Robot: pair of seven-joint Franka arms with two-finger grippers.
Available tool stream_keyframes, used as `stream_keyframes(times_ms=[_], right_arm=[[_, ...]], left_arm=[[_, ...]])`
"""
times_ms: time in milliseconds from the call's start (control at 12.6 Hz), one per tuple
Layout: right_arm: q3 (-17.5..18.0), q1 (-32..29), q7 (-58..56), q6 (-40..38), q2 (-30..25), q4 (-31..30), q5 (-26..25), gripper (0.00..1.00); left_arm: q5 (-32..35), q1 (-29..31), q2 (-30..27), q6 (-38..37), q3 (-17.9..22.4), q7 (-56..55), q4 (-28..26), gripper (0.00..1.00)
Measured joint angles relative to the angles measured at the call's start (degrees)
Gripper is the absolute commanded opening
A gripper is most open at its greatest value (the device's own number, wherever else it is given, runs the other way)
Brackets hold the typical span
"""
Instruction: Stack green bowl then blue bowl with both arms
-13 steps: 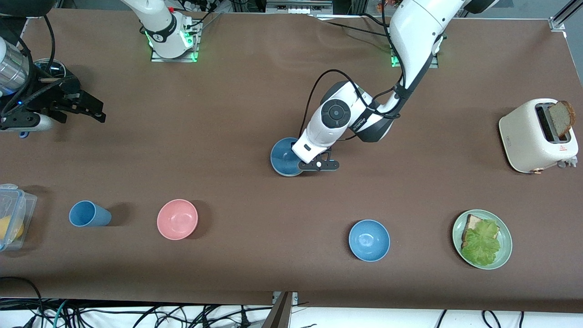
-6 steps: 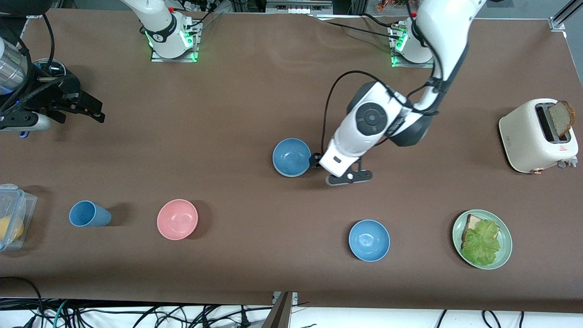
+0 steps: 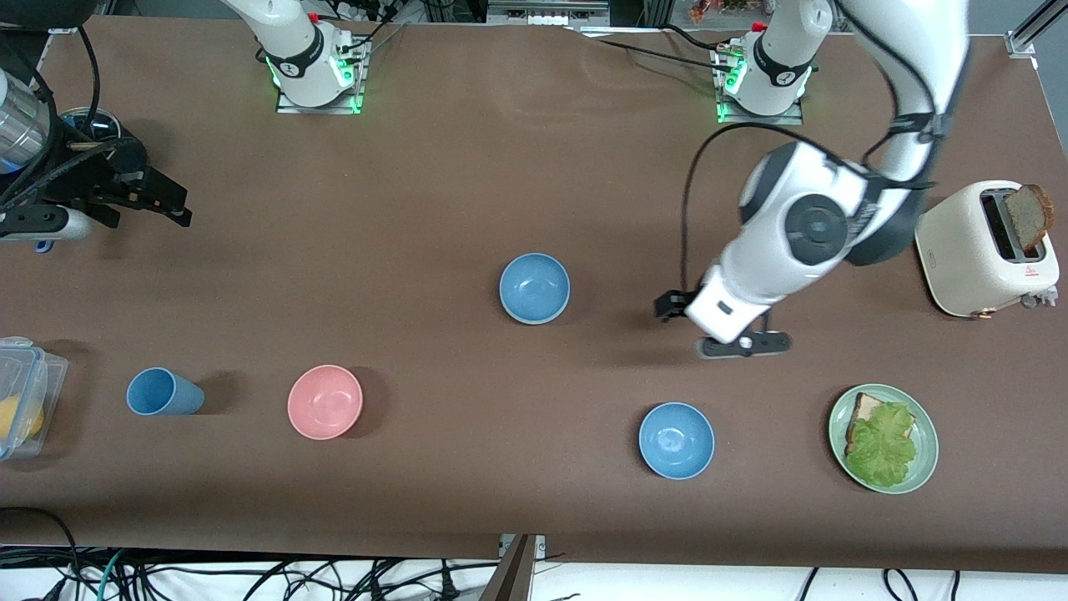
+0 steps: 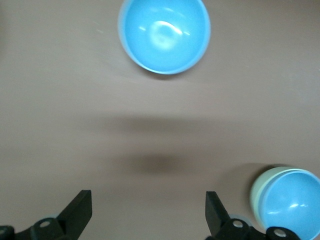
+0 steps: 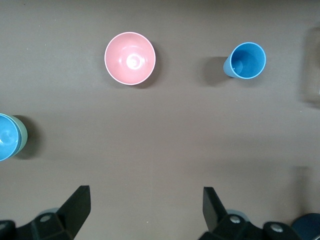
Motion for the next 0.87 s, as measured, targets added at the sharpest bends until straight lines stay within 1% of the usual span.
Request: stream_keyframes(times_ms=[159,317,397,476,556,635,714,873], right_arm=[[0.00,0.00,0.00,0.03,0.01,0.01,0.00,0.99],[0.00,0.00,0.00,0.04,0.02,0.01,0.00,0.99],[-0.03,-0.01,0.01,0.04,0.03,0.02,0.00,0.99],[-0.06,-0.01,0.01,0.03,0.05,0.03,0.00,0.99],[-0.09,-0.01,0.01,0.03,0.07,0.05,-0.01,0.99],[-0.12,-0.02,0.01,0.02,0.07,0.06,-0.01,0.99],[-0.13,-0.02,0.01,0.02,0.07,0.06,-0.01,0.99],[-0.17,-0.02,0.01,-0.07,0.08,0.06,-0.09,0.99]], left_arm=[[0.00,3.36,-2.58,-8.20,0.08,5.36,2.31,1.00],[0.00,4.94,-4.38,-17.50,0.55,8.97,7.07,1.00],[0.00,5.05,-6.15,-19.79,1.95,11.43,8.62,1.00],[0.00,5.08,-8.82,-21.10,3.89,14.64,8.73,1.00],[0.00,5.07,-12.08,-22.17,6.23,18.10,7.89,1.00],[0.00,4.97,-15.61,-23.08,8.77,21.29,5.95,1.00],[0.00,4.74,-19.22,-23.58,11.06,23.75,2.77,1.00],[0.00,4.46,-24.61,-23.53,13.42,25.50,-3.01,1.00]])
